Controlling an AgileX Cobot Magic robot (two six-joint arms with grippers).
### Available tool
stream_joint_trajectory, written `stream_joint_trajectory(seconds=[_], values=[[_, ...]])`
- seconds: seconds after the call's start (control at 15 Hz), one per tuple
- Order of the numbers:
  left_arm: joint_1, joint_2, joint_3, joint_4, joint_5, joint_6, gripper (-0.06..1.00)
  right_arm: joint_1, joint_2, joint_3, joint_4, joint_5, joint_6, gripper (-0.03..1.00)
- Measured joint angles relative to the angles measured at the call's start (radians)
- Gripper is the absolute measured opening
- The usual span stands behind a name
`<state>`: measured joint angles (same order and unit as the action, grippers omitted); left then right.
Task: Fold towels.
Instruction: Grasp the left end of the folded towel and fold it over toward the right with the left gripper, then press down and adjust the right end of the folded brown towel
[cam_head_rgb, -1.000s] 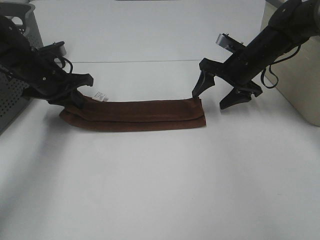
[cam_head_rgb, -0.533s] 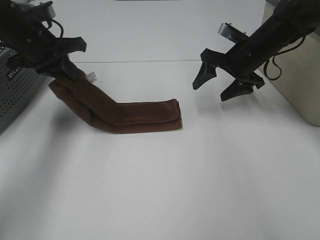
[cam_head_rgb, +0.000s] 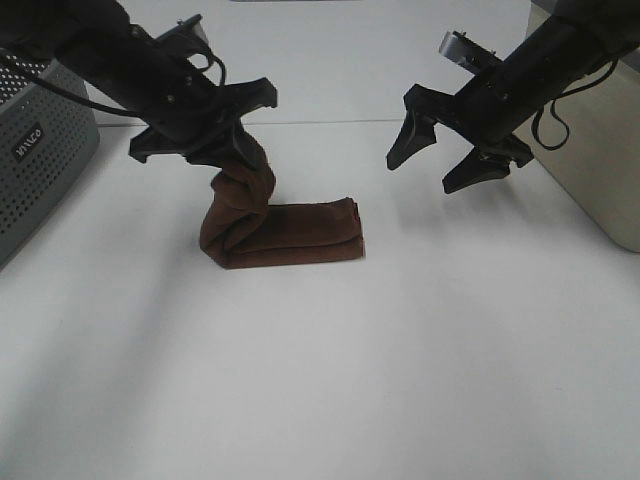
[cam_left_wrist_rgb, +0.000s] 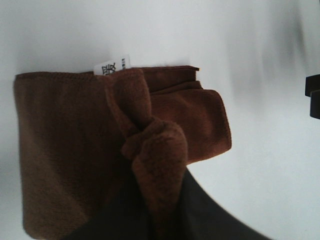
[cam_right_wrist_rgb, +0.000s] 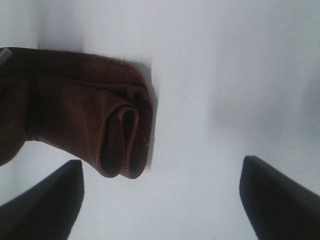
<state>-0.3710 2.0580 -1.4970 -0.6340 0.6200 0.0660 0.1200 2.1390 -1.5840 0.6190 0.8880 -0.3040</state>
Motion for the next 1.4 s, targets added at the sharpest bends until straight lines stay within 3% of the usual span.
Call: stream_joint_trajectory(seconds=[0.07, 0.13, 0.33, 0.67, 0.93, 1.0, 1.4], values=[[-0.037, 0.056, -0.05, -0.012, -0.016, -0.066, 0.15, 0.0, -0.001, 0.0, -0.003, 0.002, 0.0, 0.8], [-0.051, 0.077, -0.077, -0.015, -0.018, -0.091, 0.31, 0.0, -0.001, 0.0, -0.007, 0.007, 0.0, 0.8], [-0.083, 0.094, -0.126, -0.045, -0.043, -0.101, 0.54, 0.0, -0.001, 0.0, -0.01, 0.023, 0.0, 0.8], [-0.063, 0.083, -0.205, -0.072, -0.065, -0.101, 0.56, 0.0, -0.001, 0.0, 0.038, 0.043, -0.003, 0.8], [0.059, 0.04, -0.219, 0.039, -0.052, -0.101, 0.56, 0.0, -0.001, 0.0, 0.317, 0.16, -0.143, 0.8], [0.127, 0.04, -0.219, 0.068, 0.011, -0.101, 0.56, 0.004, -0.001, 0.0, 0.445, 0.177, -0.183, 0.8], [0.219, 0.04, -0.219, 0.073, 0.098, -0.101, 0.56, 0.18, 0.084, 0.0, 0.615, 0.169, -0.285, 0.8]])
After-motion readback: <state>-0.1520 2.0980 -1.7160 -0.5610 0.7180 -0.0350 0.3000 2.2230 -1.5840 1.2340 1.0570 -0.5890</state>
